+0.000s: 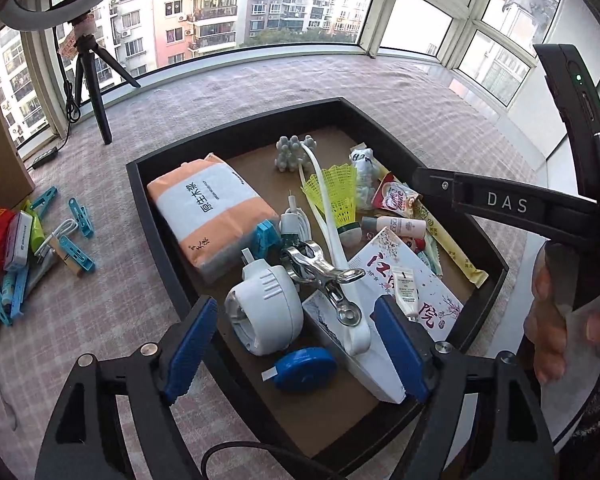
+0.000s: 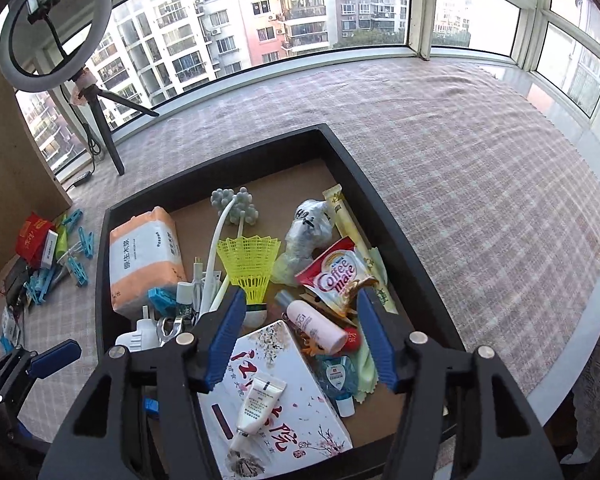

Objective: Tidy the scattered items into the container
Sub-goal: 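Carry the tape measure and lotion bottle into the tray and release both, then grasp the grey spoon handle with the left gripper while the right grasps a teal clothespin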

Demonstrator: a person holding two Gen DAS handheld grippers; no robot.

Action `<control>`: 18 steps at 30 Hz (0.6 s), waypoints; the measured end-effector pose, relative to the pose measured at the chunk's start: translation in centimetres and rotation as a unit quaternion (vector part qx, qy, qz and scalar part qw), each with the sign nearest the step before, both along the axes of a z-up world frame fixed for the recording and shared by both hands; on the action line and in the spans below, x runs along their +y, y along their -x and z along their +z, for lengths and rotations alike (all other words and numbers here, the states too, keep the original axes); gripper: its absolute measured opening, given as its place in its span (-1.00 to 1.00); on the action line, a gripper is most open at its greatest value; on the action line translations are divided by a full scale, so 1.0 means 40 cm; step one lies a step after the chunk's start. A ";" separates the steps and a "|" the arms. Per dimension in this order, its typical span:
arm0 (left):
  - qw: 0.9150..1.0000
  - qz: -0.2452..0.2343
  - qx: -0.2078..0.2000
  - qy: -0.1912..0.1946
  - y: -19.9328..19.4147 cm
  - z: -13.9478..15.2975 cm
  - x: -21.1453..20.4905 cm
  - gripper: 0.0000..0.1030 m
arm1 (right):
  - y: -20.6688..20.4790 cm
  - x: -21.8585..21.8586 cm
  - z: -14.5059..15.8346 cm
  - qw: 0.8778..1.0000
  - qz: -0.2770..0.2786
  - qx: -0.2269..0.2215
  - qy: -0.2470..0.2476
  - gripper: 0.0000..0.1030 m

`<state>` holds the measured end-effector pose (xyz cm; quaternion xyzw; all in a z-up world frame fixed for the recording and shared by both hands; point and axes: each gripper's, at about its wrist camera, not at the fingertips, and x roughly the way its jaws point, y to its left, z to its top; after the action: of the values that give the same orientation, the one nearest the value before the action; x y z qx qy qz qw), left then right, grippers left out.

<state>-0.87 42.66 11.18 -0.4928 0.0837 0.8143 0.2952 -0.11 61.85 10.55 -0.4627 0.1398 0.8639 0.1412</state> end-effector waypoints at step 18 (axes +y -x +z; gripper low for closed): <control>0.995 0.104 0.007 0.005 0.069 -0.008 -0.155 0.41 | 0.070 -0.132 0.017 0.997 0.077 0.000 -0.002 0.12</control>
<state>-3.64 36.46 10.88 -0.4945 0.0383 0.8436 0.2059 -2.89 56.57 11.24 -0.4718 0.1024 0.8725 0.0750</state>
